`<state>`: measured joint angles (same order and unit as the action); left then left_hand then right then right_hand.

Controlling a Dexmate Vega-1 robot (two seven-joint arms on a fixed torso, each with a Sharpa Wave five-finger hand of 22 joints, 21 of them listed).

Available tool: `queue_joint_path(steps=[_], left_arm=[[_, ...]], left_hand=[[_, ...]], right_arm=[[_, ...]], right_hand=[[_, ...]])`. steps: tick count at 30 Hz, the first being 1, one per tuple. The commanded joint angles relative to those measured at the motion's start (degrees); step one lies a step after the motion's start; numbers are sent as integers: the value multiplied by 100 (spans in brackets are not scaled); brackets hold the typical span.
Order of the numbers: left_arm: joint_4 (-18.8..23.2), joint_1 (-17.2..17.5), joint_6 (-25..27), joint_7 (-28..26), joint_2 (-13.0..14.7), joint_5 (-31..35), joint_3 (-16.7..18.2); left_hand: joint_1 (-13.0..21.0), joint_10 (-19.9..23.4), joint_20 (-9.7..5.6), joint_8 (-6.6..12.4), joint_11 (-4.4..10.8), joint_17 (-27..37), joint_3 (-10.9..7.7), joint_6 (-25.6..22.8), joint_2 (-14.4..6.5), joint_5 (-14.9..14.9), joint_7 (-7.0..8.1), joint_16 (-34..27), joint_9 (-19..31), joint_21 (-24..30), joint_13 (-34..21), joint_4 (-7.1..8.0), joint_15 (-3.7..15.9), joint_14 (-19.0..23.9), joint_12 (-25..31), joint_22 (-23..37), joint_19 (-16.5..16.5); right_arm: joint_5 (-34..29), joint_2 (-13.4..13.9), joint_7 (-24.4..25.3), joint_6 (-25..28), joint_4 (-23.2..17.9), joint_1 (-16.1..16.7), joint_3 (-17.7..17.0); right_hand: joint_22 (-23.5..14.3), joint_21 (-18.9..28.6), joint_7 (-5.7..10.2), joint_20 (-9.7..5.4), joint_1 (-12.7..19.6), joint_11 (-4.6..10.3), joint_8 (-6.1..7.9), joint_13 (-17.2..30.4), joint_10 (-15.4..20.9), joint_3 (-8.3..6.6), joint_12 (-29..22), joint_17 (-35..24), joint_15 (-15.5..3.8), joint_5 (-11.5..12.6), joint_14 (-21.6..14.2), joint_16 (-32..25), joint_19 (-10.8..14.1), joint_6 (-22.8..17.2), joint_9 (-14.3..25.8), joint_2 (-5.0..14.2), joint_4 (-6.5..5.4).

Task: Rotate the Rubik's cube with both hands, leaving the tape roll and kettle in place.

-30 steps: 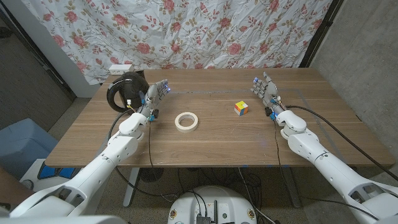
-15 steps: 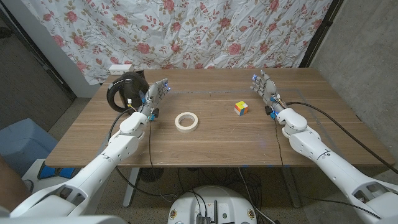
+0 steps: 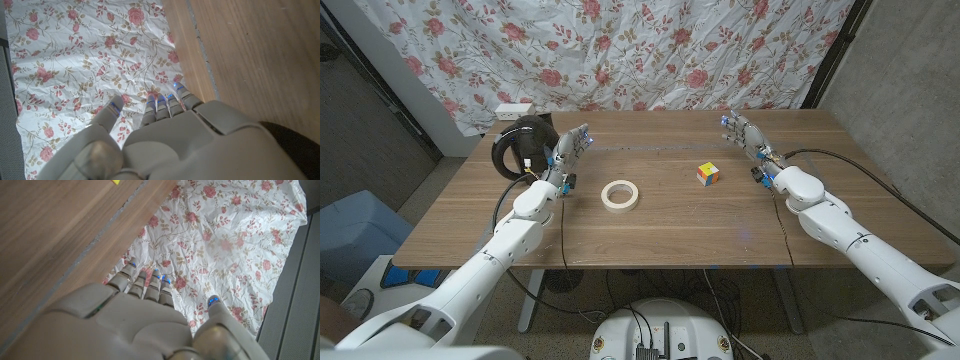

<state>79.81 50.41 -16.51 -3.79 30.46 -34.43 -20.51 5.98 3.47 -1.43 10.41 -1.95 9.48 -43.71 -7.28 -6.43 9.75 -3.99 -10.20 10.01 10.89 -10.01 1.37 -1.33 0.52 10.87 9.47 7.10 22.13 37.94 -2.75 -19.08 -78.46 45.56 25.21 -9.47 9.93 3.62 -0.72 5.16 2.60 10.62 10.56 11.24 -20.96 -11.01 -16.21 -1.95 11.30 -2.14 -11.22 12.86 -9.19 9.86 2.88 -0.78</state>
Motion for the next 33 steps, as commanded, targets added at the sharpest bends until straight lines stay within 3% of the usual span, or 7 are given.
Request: queue_joint_path(steps=[1,7,14,21,28,33], left_arm=[[186,169,-62,-110,29,3,64],[196,167,-42,-112,42,29,52],[260,176,29,-157,69,65,38],[416,297,63,-324,98,115,68],[507,373,62,-359,155,122,114],[592,428,95,-410,195,124,148]], left_hand=[[59,74,-13,23,15,24,-7,-30,-394,28,48,-38,6,36,-14,-32,5,33,54,30,43],[64,92,-13,25,19,23,-2,-48,-395,29,46,-36,5,33,-13,-50,7,45,56,30,43],[68,93,-20,21,26,23,3,-51,-400,29,54,-31,4,28,-13,-67,19,46,50,30,38],[72,93,-17,18,26,23,7,-51,-404,29,61,-31,4,22,-13,-80,21,57,46,30,28],[76,98,-16,15,22,23,11,-53,-408,29,61,-28,4,20,-13,-93,21,58,44,30,27],[78,109,-16,13,21,24,15,-55,-412,29,64,-27,4,19,-13,-102,21,63,45,30,28]], right_arm=[[-843,417,7,-365,-51,-73,105],[-1431,614,-91,-483,-56,-248,270],[-1924,777,-172,-491,-157,-398,391],[-2975,1149,-119,-211,-512,-562,548],[-3386,1330,-408,-209,-575,-814,662],[-3664,1416,-545,-216,-591,-995,718]], right_hand=[[-10,-12,85,62,77,113,-25,-3,-27,0,31,49,-19,10,111,19,-140,52,16,9,107],[-13,-9,285,218,152,218,-52,-8,-160,-18,68,138,9,-17,259,31,-380,201,13,22,250],[-17,8,528,335,200,378,-90,-15,-612,-23,128,241,2,-45,267,-15,-639,537,14,42,402],[-19,35,608,343,246,355,-101,-15,-939,-38,150,306,61,-58,244,-30,-695,789,17,57,504],[-19,49,675,327,289,391,-111,-13,-1068,-54,131,338,85,-64,310,-10,-702,963,18,66,572],[-18,52,745,348,417,384,-106,-7,-1206,-96,108,382,152,-79,428,21,-740,1241,21,30,728]])
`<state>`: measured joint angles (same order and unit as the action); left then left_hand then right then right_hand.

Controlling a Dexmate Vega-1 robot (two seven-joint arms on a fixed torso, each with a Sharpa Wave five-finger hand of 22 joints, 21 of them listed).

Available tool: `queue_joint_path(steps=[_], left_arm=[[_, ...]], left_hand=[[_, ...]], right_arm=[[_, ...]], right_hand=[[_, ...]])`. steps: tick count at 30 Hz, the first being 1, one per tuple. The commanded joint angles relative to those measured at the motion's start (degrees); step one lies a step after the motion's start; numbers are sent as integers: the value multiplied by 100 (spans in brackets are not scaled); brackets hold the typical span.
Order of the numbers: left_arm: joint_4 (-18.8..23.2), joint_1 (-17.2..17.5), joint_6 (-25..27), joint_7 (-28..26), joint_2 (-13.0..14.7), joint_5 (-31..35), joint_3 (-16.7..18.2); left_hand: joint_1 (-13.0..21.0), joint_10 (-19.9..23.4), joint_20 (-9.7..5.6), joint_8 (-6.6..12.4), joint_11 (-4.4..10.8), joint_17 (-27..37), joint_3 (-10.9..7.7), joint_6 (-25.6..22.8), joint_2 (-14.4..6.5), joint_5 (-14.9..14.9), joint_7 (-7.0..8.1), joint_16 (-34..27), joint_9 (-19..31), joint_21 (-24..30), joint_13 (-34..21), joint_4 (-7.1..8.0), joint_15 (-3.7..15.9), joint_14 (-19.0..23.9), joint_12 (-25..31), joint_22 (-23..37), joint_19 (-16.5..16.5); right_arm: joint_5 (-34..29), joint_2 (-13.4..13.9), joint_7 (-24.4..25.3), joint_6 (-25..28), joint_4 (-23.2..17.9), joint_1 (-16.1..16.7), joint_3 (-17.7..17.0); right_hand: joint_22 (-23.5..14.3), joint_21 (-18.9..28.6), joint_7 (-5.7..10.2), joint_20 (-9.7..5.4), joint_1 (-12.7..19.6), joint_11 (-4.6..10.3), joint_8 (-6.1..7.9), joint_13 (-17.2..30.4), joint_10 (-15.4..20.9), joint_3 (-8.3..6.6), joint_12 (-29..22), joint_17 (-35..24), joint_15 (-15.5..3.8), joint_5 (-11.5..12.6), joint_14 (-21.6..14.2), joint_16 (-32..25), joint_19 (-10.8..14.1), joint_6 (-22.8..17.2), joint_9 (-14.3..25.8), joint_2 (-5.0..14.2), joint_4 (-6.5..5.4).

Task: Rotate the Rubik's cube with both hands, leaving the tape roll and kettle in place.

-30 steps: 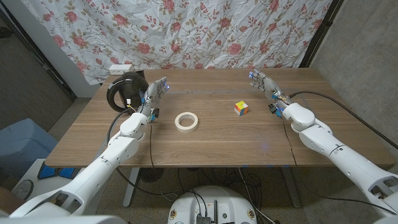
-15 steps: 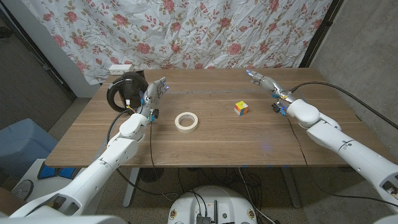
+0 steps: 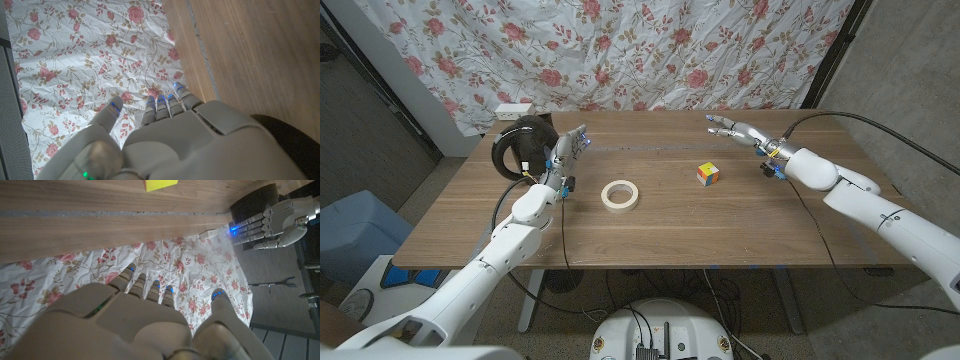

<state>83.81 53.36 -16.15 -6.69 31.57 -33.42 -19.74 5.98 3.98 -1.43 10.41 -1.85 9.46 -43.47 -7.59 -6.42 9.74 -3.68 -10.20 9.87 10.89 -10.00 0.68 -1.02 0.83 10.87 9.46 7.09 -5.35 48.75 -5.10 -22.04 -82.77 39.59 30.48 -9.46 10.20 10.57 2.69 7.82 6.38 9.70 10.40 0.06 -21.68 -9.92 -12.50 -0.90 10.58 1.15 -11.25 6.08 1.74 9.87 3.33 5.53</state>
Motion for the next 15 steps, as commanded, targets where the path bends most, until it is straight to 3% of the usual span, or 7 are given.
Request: queue_joint_path(steps=[1,6,8,15], left_arm=[[215,145,79,-140,95,28,76],[271,196,108,-177,119,19,101],[275,212,96,-179,119,16,108],[260,233,82,-188,102,12,111]], left_hand=[[79,58,-17,14,12,25,-9,-26,-412,29,32,-27,18,19,-14,-33,-8,32,45,31,28],[81,65,-17,16,2,26,-8,-37,-418,30,24,-27,18,19,-14,-39,-9,37,44,31,30],[83,64,-18,16,19,27,-7,-40,-421,30,20,-27,18,18,-14,-41,-11,38,43,31,29],[85,70,-17,14,1,28,-5,-42,-426,31,22,-26,18,18,-15,-46,-11,40,42,31,31]], right_arm=[[-936,347,-355,79,-162,-428,198],[-1171,447,-644,101,-253,-616,275],[-1245,479,-712,121,-314,-655,283],[-1460,616,-1095,390,-651,-758,300]], right_hand=[[-19,27,60,8,182,1,-11,10,-113,-34,-4,17,64,-12,114,24,-70,197,21,-24,131],[-19,30,97,20,306,8,20,16,-130,-74,-32,31,105,-20,209,38,-85,297,27,-57,251],[-19,31,113,40,465,12,63,21,-120,-124,-59,40,210,-12,320,46,-108,344,34,-94,372],[-19,23,110,98,672,-16,106,28,-6,-192,-108,44,236,20,448,49,-165,378,44,-133,470]])
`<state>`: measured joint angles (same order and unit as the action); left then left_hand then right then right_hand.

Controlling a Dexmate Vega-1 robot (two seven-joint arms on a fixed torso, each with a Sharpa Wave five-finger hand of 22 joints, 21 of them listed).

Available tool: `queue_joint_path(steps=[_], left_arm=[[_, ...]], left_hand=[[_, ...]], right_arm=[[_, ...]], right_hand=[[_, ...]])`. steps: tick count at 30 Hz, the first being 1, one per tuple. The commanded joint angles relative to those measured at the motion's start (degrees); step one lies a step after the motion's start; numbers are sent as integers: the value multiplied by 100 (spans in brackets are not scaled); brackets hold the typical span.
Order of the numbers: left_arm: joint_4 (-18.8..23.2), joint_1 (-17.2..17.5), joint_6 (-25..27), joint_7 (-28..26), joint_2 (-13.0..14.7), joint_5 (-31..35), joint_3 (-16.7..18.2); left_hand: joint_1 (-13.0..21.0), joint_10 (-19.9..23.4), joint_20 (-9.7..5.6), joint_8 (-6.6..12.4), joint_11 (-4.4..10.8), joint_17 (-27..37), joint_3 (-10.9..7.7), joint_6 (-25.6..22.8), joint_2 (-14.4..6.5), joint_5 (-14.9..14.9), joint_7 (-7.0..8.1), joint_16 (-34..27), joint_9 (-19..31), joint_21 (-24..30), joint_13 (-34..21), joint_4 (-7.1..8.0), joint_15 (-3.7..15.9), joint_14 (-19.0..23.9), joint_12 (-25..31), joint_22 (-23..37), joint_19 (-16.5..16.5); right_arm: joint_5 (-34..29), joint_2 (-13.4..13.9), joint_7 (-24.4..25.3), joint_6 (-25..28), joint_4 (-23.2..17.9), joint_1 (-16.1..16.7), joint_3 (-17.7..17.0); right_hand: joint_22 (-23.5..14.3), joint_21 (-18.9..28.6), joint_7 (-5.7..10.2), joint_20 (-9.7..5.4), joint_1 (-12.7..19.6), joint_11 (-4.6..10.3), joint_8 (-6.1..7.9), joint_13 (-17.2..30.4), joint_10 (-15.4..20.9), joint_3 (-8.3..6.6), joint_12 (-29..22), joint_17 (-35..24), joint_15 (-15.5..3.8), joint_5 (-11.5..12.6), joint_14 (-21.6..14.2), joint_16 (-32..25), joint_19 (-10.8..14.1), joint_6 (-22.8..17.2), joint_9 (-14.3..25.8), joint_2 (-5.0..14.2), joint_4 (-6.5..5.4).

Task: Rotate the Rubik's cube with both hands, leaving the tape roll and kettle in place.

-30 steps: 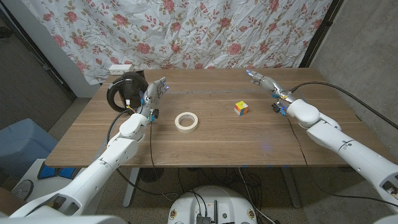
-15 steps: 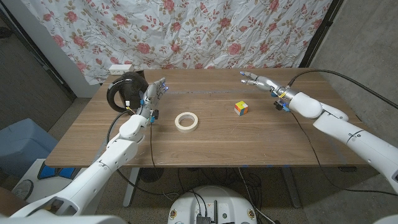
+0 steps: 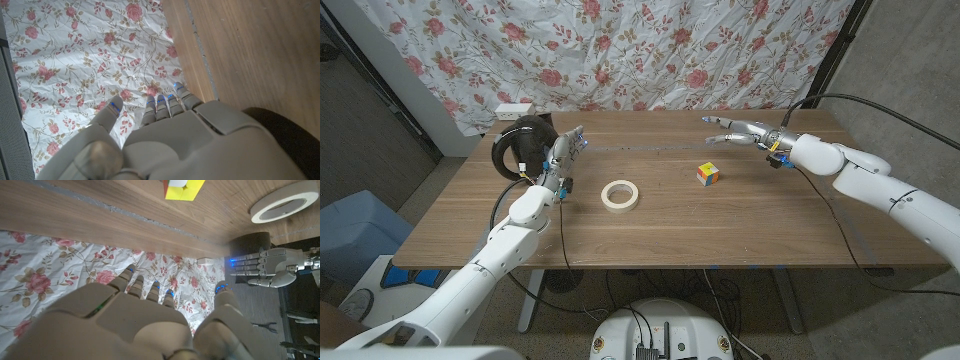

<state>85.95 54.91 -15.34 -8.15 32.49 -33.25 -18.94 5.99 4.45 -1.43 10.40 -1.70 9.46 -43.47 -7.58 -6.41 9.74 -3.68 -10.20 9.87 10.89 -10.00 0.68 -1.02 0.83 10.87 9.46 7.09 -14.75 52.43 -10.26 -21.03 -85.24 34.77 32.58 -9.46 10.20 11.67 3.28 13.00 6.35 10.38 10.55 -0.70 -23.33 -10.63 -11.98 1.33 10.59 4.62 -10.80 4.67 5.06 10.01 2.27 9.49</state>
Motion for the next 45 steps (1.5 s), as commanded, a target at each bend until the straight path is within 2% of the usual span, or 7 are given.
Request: queue_joint_path(steps=[1,14,18,21,29,37,45], left_arm=[[50,77,16,-40,17,-3,29],[4,30,44,36,44,-26,29],[61,78,89,-24,58,-39,50],[70,97,74,-47,54,-37,61],[152,127,151,-104,97,-23,75],[204,164,190,-135,123,-33,96],[263,220,212,-171,139,-42,112]], left_hand=[[84,22,-11,14,-11,28,-4,-41,-429,31,24,-25,17,17,-15,-47,-10,40,41,32,30],[87,24,-18,12,-1,32,1,-50,-439,31,29,-24,18,16,-15,-51,-14,40,36,32,30],[88,19,-17,11,-4,33,2,-49,-442,31,29,-23,18,18,-15,-51,-13,39,33,32,35],[88,20,-7,10,-7,34,3,-50,-444,32,30,-22,18,18,-15,-51,-11,36,32,32,37],[87,18,-1,6,-5,37,4,-42,-455,33,30,-24,18,17,-16,-43,-16,36,29,33,36],[83,25,3,8,7,42,6,-51,-464,34,40,-27,19,18,-17,-28,-8,39,29,33,40],[80,28,4,11,6,45,9,-63,-467,35,36,-29,20,19,-17,-15,-9,39,28,33,45]], right_arm=[[-529,265,-659,336,-453,-293,93],[-948,362,-1580,861,-984,-635,227],[-1083,347,-1895,1020,-1093,-759,303],[-1296,338,-2065,1095,-1171,-853,383],[-1594,255,-2456,1003,-1136,-1113,563],[-1879,181,-2771,845,-1104,-1301,720],[-2031,127,-2972,739,-1078,-1395,795]], right_hand=[[-19,27,-8,70,207,-29,53,15,77,-44,-39,-7,46,30,120,-1,-21,40,33,-40,91],[-14,14,-39,221,624,-34,115,33,154,-180,-53,1,192,49,343,-3,-123,47,54,-156,140],[-13,19,-57,254,700,-61,125,37,169,-204,-58,3,216,44,359,-12,-124,47,58,-183,142],[-11,56,-107,231,951,-141,180,48,275,-300,-90,10,214,99,277,-73,-27,-26,70,-231,146],[-10,59,-133,220,1116,-173,186,55,283,-359,-85,15,250,131,282,-81,3,-15,76,-274,149],[-8,42,-168,281,1285,-207,159,63,224,-399,-59,17,334,98,338,-71,-22,89,81,-370,147],[-8,15,-351,377,1544,-263,124,73,69,-451,-20,16,417,45,425,-65,-114,250,88,-537,140]])
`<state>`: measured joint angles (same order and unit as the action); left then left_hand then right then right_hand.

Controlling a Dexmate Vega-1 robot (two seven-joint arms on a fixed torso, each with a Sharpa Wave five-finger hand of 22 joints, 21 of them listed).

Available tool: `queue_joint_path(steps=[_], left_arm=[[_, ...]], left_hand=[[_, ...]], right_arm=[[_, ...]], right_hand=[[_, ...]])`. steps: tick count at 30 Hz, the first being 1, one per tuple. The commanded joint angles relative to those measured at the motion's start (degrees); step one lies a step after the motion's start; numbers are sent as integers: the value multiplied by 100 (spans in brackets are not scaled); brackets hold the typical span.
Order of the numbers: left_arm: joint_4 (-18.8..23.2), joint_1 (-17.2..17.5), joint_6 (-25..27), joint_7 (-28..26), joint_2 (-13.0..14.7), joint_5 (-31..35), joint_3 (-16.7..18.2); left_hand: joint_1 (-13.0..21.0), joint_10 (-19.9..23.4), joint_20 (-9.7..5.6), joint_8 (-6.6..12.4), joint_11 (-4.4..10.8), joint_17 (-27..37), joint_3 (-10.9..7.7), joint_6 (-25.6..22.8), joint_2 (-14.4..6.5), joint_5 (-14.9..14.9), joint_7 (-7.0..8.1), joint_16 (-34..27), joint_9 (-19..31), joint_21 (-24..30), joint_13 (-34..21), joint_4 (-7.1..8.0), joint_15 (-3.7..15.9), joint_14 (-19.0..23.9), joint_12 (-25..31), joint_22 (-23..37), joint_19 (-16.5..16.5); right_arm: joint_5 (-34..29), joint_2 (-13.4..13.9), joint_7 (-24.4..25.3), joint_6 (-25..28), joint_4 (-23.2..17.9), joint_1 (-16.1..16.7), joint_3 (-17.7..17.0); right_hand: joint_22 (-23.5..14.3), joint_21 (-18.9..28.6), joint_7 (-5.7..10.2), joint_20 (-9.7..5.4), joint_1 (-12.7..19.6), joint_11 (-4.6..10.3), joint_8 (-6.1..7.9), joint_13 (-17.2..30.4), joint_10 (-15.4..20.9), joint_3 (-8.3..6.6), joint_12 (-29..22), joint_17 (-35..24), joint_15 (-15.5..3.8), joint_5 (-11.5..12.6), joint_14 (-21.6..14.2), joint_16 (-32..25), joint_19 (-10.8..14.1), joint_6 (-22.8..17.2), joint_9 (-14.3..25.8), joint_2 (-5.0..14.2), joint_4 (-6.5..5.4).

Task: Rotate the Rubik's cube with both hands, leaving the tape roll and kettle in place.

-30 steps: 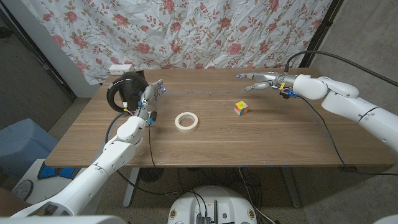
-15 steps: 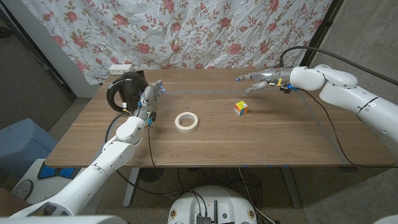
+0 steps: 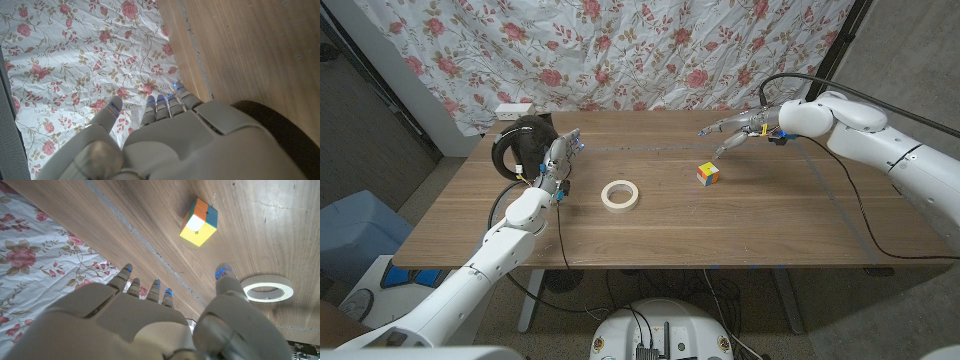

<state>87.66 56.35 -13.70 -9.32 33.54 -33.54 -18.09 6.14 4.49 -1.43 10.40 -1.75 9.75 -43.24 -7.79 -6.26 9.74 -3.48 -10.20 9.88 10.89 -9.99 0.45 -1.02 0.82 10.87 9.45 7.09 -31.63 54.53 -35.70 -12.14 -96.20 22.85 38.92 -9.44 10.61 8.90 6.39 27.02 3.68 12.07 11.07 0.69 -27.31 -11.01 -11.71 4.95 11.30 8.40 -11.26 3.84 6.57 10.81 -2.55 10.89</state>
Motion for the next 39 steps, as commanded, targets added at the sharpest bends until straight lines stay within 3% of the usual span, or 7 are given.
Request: queue_joint_path(steps=[1,13,26,39], left_arm=[[81,83,16,-31,30,-19,30],[247,227,90,-145,85,-13,68],[340,364,80,-228,117,-22,137],[307,350,65,-202,105,-45,154]], left_hand=[[66,26,4,12,15,16,-14,-46,-482,35,16,-30,19,19,-18,9,-6,43,28,34,44],[63,36,7,11,10,18,-15,-51,-488,37,10,-34,20,19,-18,26,-15,53,30,34,49],[62,37,10,9,6,19,-15,-52,-487,39,12,-34,21,21,-19,42,-14,58,27,34,57],[63,37,10,7,12,17,-16,-53,-485,41,16,-32,21,21,-19,52,-9,58,25,35,61]], right_arm=[[-386,-91,-447,-157,14,-215,176],[-922,-150,-477,-271,18,-247,313],[-1270,-320,-648,-341,136,-324,487],[-1642,-492,-620,-428,339,-426,696]], right_hand=[[-10,-25,-85,71,156,4,-52,21,-77,-56,19,-10,60,-29,46,-20,-33,122,8,-65,-1],[-10,-8,-108,86,362,30,20,27,55,-106,-48,-10,43,-21,-26,-65,-14,6,14,-168,-7],[-11,-7,-112,104,546,40,-55,32,27,-142,-31,-9,65,-24,-11,-66,-16,241,13,-270,-14],[-12,-3,-100,108,651,45,-29,36,40,-157,-40,-10,115,-33,-12,-71,-13,222,15,-339,-22]])
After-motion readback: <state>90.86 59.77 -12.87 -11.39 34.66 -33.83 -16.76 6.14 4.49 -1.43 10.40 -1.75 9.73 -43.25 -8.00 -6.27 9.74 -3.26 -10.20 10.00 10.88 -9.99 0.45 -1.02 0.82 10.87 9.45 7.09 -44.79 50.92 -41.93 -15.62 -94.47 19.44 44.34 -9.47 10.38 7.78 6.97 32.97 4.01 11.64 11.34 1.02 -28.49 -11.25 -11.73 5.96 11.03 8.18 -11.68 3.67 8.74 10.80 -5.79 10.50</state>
